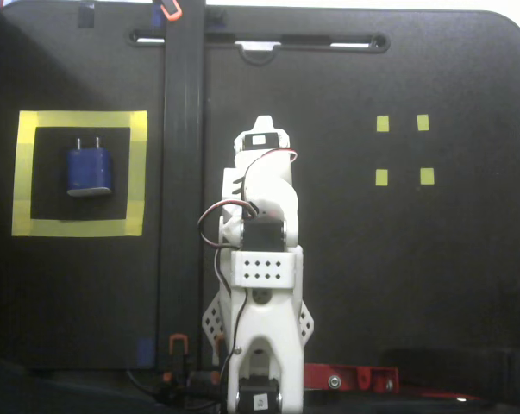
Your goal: Grasp the block and place it in the designated area.
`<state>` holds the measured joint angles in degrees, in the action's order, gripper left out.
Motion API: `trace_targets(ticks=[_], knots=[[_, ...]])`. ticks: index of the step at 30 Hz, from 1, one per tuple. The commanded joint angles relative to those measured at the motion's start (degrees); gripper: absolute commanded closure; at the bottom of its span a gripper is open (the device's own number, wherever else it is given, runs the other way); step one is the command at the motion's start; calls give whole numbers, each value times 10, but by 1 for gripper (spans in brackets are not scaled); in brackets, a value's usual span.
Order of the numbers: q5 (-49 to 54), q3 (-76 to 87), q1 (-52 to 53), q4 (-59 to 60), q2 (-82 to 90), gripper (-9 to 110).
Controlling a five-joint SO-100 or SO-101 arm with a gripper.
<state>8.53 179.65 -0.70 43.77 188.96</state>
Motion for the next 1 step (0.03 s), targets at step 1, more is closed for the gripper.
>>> trace_targets(ticks=[1], knots=[[1,3,-4,1,4,101]])
